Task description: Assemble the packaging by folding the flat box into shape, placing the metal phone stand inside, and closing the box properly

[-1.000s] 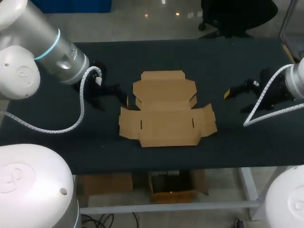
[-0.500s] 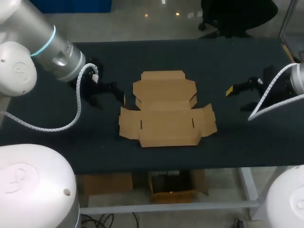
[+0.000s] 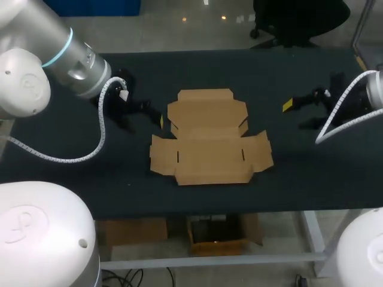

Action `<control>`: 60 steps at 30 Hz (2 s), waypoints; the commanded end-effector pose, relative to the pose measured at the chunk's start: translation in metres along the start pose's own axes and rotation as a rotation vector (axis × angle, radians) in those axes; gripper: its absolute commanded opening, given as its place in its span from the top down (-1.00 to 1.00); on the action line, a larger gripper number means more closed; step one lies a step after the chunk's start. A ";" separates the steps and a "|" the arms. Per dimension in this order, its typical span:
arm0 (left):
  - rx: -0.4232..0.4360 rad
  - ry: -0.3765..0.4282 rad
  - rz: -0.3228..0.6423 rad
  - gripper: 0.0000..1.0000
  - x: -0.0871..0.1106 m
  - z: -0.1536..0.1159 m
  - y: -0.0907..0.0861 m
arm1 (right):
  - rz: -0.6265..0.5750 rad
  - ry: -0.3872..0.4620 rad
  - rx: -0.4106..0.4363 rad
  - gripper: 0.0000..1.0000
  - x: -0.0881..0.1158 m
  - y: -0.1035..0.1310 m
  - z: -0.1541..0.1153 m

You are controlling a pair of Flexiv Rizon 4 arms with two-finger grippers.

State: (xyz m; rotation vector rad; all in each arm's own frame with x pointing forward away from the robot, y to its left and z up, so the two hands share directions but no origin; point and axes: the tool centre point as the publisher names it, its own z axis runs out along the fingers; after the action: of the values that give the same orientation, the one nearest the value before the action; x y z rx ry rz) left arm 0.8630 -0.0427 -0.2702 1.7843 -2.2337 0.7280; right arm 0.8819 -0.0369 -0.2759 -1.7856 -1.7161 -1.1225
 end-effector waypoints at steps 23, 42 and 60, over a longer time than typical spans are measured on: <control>-0.032 0.092 0.001 -1.00 -0.013 0.001 -0.047 | -0.027 0.036 0.133 -0.73 -0.021 0.057 0.053; -0.032 0.149 -0.015 -1.00 -0.025 0.003 -0.064 | -0.005 0.040 0.146 -0.33 -0.036 0.072 0.094; -0.011 0.181 -0.013 -1.00 -0.031 -0.003 -0.068 | 0.033 0.044 0.142 0.01 -0.051 0.092 0.131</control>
State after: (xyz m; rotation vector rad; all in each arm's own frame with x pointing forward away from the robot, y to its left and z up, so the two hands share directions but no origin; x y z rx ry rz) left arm 0.9363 -0.0271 -0.2644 1.6543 -2.1036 0.8356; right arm 1.0007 0.0150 -0.3663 -1.6940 -1.6896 -1.0044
